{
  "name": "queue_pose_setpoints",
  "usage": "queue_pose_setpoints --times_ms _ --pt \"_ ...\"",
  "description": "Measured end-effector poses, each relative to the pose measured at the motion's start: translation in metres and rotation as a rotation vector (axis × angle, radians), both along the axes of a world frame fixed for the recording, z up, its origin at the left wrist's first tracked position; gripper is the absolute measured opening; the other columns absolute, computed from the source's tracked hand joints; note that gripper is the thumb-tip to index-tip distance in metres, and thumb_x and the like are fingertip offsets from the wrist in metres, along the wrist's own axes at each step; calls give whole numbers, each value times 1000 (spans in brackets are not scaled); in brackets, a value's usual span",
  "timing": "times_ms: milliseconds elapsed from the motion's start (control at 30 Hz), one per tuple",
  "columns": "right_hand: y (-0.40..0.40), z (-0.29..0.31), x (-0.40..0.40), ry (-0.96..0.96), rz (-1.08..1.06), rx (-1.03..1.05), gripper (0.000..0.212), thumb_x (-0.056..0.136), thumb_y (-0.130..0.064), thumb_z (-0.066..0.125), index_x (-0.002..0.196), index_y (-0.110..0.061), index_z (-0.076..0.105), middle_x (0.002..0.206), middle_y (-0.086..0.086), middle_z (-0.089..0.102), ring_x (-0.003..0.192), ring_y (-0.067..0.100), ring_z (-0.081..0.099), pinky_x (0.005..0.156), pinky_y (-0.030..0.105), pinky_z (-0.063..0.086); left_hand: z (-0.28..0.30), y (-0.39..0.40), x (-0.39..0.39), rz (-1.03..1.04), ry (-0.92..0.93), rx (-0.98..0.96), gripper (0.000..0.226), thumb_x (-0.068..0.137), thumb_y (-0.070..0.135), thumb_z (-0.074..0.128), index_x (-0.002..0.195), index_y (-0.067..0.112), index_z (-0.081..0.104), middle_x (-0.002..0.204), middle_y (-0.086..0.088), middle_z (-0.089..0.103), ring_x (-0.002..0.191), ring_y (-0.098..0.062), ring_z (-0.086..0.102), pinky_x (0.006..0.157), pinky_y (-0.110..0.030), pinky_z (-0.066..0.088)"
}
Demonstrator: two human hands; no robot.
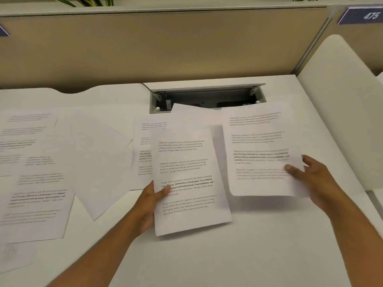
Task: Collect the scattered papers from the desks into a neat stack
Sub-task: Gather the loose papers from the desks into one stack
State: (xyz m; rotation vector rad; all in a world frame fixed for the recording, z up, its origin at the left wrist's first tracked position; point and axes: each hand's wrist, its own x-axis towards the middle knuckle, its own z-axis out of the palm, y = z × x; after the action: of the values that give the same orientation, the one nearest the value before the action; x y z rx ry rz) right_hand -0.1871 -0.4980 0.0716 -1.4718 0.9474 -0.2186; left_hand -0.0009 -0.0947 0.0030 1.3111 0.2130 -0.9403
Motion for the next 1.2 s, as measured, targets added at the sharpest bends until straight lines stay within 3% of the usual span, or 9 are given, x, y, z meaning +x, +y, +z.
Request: queue_pose_setpoints --times_ms 100,233,333,533,767,867,933,1033,1200 --pt "46 0 3 -70 66 108 32 92 1 72 123 -9 71 112 12 82 97 30 81 78 32 67 4 -5 -1 12 -4 -31 46 102 29 71 148 25 66 140 -7 80 123 -30 80 91 -49 70" --pt "111 -12 17 -82 97 115 27 93 0 74 119 -4 72 112 10 83 98 29 81 85 36 67 17 -9 -3 -4 2 -50 49 98 52 66 144 35 67 137 -3 82 121 -27 81 83 -46 71" --pt "147 -21 28 -64 113 99 21 93 -7 77 115 -10 75 110 3 83 98 24 81 84 36 66 19 -6 -4 -25 -26 -62 60 101 64 55 153 37 61 146 0 78 131 -27 76 95 -49 69" --pt "173 -32 38 -20 133 144 31 91 -9 80 113 -16 58 105 4 84 88 28 83 75 41 65 15 6 -2 19 -45 -45 49 93 20 82 141 20 71 136 -11 82 121 -35 81 91 -48 70" --pt "168 -38 43 -25 254 171 49 85 -11 87 123 -26 59 110 2 83 98 28 81 81 42 67 6 15 -1 -3 -76 22 43 105 2 70 144 18 68 136 -10 82 125 -36 79 108 -59 62" --pt "137 -38 74 16 219 -47 18 89 -19 83 105 -17 74 96 4 81 92 29 79 83 48 65 2 22 4 9 -90 18 46 104 5 72 148 19 66 138 -10 81 126 -36 78 109 -61 61" --pt "100 -33 110 54 193 -314 11 93 -26 79 98 -17 76 96 -1 79 97 26 76 83 35 59 0 29 10 24 -88 14 48 102 7 73 148 18 65 139 -11 81 126 -38 78 108 -62 61" --pt "46 -29 167 117 173 -588 28 95 -29 76 116 -11 71 115 2 73 114 28 69 90 26 48 -3 40 18 49 -70 5 46 102 6 72 146 17 66 139 -13 80 127 -40 77 108 -62 61" --pt "3 -49 227 353 293 -640 95 88 -54 78 162 -17 31 167 10 40 152 36 42 121 48 38 -6 54 28 96 -61 11 44 103 5 71 145 16 67 140 -15 80 126 -41 78 111 -65 58"
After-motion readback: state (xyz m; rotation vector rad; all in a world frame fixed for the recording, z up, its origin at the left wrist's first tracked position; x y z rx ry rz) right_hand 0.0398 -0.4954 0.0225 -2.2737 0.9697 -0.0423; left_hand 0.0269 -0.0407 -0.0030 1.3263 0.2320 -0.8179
